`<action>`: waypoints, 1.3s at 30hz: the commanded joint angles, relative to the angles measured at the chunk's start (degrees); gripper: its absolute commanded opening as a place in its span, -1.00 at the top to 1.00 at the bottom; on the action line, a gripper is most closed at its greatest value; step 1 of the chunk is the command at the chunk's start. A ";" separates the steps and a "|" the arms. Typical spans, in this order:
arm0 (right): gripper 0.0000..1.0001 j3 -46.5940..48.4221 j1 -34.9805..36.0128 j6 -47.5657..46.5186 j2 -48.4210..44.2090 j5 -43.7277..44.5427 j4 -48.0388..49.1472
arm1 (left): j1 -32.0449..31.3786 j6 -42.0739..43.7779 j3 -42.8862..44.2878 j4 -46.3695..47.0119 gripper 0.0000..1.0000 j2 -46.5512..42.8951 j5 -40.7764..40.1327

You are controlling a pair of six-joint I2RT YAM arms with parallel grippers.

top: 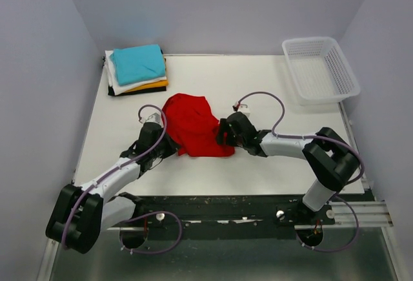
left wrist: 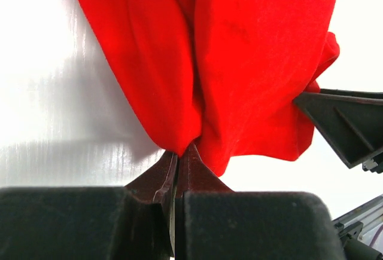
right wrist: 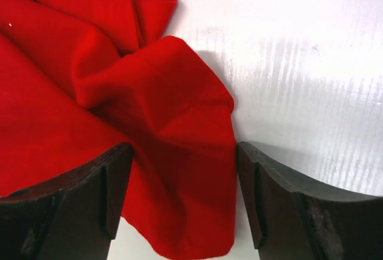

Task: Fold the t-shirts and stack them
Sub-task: Flatten out the tshirt

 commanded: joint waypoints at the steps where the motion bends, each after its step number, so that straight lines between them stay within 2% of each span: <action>1: -0.35 -0.31 0.73 -0.75 3.14 2.17 2.16 | 0.07 -0.45 -1.17 -2.13 1.00 -1.81 -1.75; 2: -0.16 -0.21 0.83 -0.77 3.31 2.23 2.31 | 0.07 -0.33 -1.07 -2.44 1.00 -2.17 -1.89; 3: 0.17 -0.24 0.88 -0.82 3.25 2.27 2.63 | 0.12 -0.32 -0.92 -2.97 1.00 -2.66 -2.20; 5: 0.60 -0.14 1.15 -1.34 2.54 2.61 2.82 | 0.07 -0.20 -0.24 -4.35 1.00 -4.19 -2.94; 7: 0.87 -0.17 1.25 -1.88 0.70 3.55 2.80 | 0.05 -0.05 0.54 -6.23 1.00 -6.72 -4.09; 9: 0.98 -0.82 1.30 -1.24 -2.21 6.77 1.97 | 0.05 -0.56 1.68 -9.45 1.00 -10.24 -6.67; 15: 0.99 -2.16 1.26 -0.02 -17.65 16.75 -4.63 | -0.36 0.05 7.43 -18.95 1.00 -26.19 -12.01; 18: 0.99 0.46 1.23 -2.79 -26.80 18.35 -7.79 | -0.39 1.79 12.46 -20.35 1.00 -33.84 -11.24; 22: 0.99 7.48 1.22 -7.52 -35.85 19.12 -10.40 | -0.43 5.09 22.56 -21.41 1.00 -39.02 -10.15; 26: 0.99 16.76 1.17 -12.38 -40.87 15.25 -11.44 | -0.39 8.63 35.07 -23.62 1.00 -38.27 -9.85; 32: 0.99 31.87 1.18 -17.54 -41.41 7.46 -15.95 | -0.38 12.72 50.55 -23.57 1.00 -33.82 -9.23; 36: 0.99 41.67 1.19 -22.51 -38.21 9.24 -18.42 | -0.32 15.09 59.76 -25.10 1.00 -26.73 -8.45; 39: 0.99 45.94 1.18 -27.27 -34.39 16.43 -17.45 | -0.34 16.94 65.01 -25.69 1.00 -21.04 -7.98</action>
